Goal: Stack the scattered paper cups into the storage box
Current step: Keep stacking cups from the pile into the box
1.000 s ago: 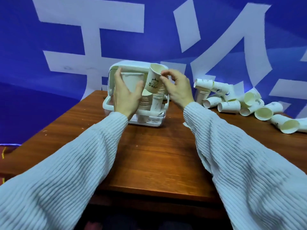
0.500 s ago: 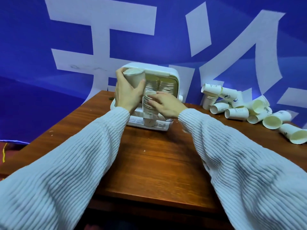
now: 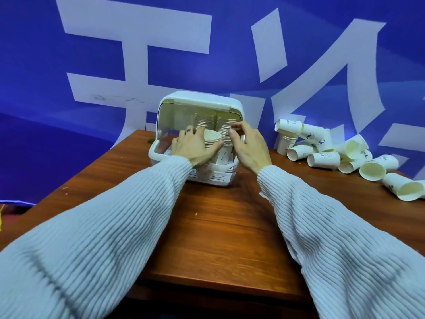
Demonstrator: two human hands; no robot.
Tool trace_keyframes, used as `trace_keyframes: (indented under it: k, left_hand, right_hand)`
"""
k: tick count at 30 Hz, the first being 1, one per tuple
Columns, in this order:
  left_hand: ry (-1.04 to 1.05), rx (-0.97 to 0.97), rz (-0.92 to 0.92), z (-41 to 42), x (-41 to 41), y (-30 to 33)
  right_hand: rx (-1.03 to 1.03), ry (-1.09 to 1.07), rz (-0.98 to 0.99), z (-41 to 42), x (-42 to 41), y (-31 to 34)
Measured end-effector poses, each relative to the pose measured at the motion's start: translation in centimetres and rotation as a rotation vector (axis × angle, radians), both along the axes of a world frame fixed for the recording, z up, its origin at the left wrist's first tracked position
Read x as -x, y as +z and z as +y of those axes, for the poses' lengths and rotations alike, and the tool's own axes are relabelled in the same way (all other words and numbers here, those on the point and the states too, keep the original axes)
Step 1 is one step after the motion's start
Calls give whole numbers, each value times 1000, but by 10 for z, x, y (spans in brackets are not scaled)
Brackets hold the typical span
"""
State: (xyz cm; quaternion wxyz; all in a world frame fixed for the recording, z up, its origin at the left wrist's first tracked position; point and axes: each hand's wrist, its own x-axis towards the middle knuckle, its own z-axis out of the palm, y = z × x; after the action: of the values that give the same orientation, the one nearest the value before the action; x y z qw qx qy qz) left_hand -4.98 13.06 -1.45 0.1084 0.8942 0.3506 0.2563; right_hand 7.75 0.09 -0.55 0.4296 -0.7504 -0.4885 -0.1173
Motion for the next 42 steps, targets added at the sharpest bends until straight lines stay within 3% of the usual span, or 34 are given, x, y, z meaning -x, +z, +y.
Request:
trace_keyframes:
  k: [5,10,17,32,36,42]
  left_hand:
    - [-10,-119,67,0,5,2]
    - [-180,-381,-265,-40,-13,9]
    - [-452,-234,-1,-114,-89,-7]
    - [-799,-164,-8,-293,-255,-28]
    - [-843,-105,-3,-312,-284,-44]
    - [-835,-27,9,-311,-319,-67]
  right_hand:
    - [33,-22,25,-13,-4,-6]
    - [65,-61,82,-35,-12,-6]
    - [230,-174,91,-100,-56,-18]
    - [226,-629,292,-324,-217,-33]
    - [191,-723,392,-350,-260,-49]
    - [182,-654,506,-339,-302,-73]
